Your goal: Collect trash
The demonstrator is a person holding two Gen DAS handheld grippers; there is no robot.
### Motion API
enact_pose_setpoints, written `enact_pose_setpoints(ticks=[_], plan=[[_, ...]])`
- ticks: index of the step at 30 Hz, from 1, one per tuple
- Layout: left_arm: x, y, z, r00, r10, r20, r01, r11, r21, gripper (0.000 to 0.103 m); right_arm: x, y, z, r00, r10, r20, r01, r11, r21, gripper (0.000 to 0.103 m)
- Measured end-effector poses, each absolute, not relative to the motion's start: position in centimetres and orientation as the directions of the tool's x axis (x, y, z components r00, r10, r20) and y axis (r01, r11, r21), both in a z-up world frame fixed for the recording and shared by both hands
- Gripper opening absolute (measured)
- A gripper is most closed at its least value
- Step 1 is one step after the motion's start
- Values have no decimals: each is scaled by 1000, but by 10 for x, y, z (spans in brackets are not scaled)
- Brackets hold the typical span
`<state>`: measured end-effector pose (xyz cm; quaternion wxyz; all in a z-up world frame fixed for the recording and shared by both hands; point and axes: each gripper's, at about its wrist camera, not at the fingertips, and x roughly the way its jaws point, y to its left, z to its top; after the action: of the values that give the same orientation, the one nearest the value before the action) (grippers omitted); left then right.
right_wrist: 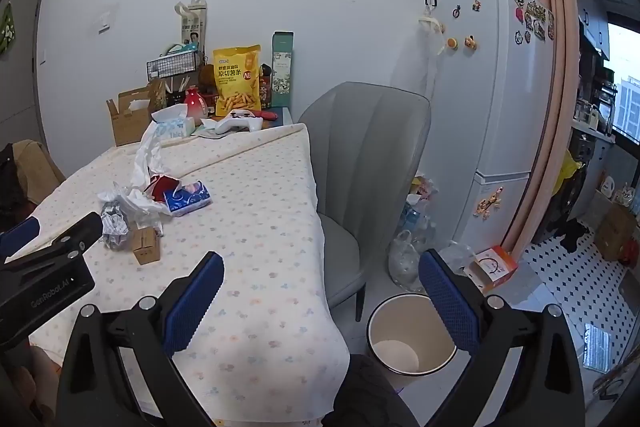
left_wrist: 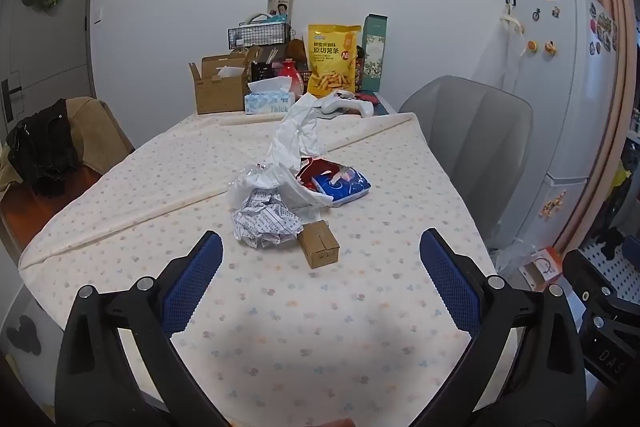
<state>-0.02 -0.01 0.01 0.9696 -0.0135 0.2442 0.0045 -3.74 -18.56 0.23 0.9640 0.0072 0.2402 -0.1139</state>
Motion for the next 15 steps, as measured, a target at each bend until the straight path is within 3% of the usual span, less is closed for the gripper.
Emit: enact_pose_setpoints(ticks=[15], plan=[[0,-1,-4,884,5,-468,-14,1000,-17,98,-40,-187,4,859,-211,-467,224,974,-27,96]])
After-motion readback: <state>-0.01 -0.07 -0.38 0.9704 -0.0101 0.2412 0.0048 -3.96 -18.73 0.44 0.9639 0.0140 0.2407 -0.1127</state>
